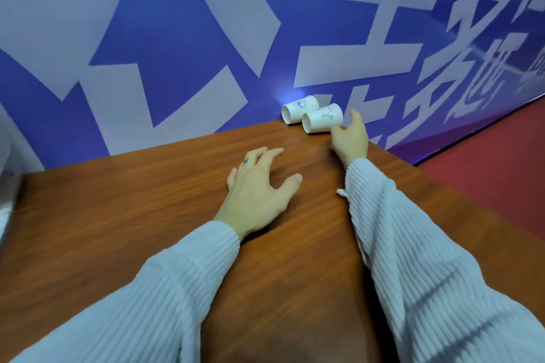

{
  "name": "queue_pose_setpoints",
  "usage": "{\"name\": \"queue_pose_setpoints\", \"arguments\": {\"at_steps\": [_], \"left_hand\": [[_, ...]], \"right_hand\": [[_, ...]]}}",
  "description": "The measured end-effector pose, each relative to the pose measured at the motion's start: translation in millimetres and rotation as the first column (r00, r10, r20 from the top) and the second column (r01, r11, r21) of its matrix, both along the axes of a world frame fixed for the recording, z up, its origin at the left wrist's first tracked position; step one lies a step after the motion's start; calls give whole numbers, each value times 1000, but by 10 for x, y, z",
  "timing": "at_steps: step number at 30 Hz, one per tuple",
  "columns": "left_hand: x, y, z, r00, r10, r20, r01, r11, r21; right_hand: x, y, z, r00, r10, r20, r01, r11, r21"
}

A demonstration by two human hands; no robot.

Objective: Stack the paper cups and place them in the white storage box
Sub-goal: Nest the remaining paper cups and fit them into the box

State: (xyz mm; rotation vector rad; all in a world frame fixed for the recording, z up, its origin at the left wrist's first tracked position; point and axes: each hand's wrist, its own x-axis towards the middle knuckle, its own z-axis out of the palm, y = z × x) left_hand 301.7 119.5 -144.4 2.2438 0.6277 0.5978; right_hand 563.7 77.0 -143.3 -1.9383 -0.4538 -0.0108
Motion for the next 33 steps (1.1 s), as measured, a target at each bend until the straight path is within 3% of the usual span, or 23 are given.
{"name": "queue_pose_setpoints", "arguments": {"at_steps": [4, 11, 15, 17, 19, 22, 24, 26, 29, 33], "left_hand": [[-10, -8, -3, 1000, 13, 20, -13, 1000, 6], [-9, -12, 3, 999, 34, 4, -34, 999, 21], [12, 12, -26, 998, 24, 59, -26, 999, 32], [15, 20, -45, 991, 71, 114, -78, 996, 51], [13, 20, -53, 982, 133, 136, -149, 983, 111], [22, 25, -72, 968, 224, 112, -244, 947, 207], [40, 79, -114, 954, 282, 103, -298, 933, 200], [52, 145, -137, 940, 320, 122, -333, 936, 115], [50, 174, -116, 942, 296, 156, -300, 954, 5], [51, 149, -99, 947, 270, 174, -268, 963, -36]], "right_hand": [[213, 98, -31, 996, 10, -87, -5, 998, 55], [135, 66, -69, 999, -38, -16, 39, 999, 27], [-269, -94, 41, 996, -79, -33, 84, 968, 236], [-507, -158, 106, 998, 46, -46, -27, 935, 355], [-748, -189, 164, 958, 284, -31, -254, 896, 364], [-1040, -221, 235, 801, 595, -64, -563, 786, 256], [-1088, -178, 272, 733, 675, -90, -657, 736, 166], [-968, -37, 306, 788, 611, -78, -598, 789, 141], [-541, 263, 278, 944, 329, -27, -325, 940, 104], [-25, 573, 215, 983, 181, -36, -183, 981, -61]]}}
